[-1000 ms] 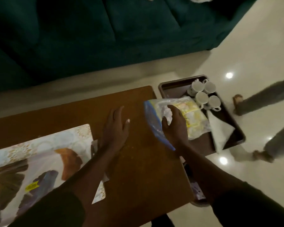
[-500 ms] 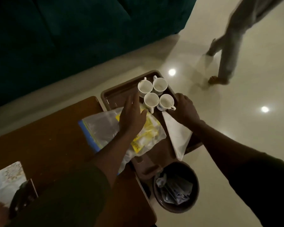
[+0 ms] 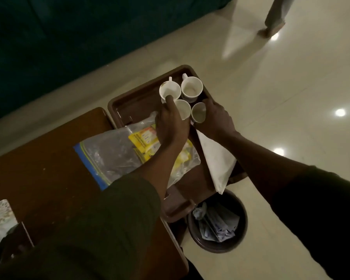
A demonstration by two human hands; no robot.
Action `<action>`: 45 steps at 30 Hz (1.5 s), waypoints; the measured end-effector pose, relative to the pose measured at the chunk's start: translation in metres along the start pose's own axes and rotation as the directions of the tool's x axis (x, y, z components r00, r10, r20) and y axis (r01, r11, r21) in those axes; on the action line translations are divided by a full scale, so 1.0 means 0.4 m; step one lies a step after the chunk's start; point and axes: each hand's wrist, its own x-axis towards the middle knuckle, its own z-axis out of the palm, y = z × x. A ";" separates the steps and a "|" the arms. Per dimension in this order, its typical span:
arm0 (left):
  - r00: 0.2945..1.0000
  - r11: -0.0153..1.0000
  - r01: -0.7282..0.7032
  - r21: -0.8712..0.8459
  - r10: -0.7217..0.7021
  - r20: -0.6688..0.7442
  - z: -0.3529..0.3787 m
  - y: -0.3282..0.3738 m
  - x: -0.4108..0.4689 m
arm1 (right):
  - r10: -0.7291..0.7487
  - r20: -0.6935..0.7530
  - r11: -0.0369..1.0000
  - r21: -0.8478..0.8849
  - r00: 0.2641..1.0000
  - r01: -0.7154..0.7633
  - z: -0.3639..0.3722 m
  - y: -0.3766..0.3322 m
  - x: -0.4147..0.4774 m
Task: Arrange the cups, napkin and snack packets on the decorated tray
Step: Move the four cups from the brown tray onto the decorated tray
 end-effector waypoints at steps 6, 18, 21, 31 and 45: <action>0.991 0.989 -0.103 -0.109 0.092 -0.099 -0.040 0.014 -0.031 | -0.031 -0.056 0.999 -0.011 0.998 0.030 -0.062 -0.004 -0.040; 0.977 0.976 -0.070 -0.206 0.025 -0.212 -0.332 -0.180 -0.062 | -0.237 -0.080 0.969 -0.087 0.968 0.230 -0.085 -0.320 -0.104; 0.966 0.976 -0.016 -0.217 -0.041 -0.254 -0.448 -0.314 -0.088 | -0.310 -0.058 0.949 -0.074 0.949 0.306 -0.016 -0.468 -0.142; 0.892 0.976 0.187 -0.111 -0.216 -0.397 -0.856 -0.825 -0.293 | -0.544 0.159 0.833 -0.014 0.824 0.553 0.313 -0.976 -0.400; 0.853 0.885 0.465 -0.028 -0.456 -0.252 -0.986 -1.314 -0.710 | -0.671 0.600 0.557 0.020 0.436 0.830 0.720 -1.197 -0.798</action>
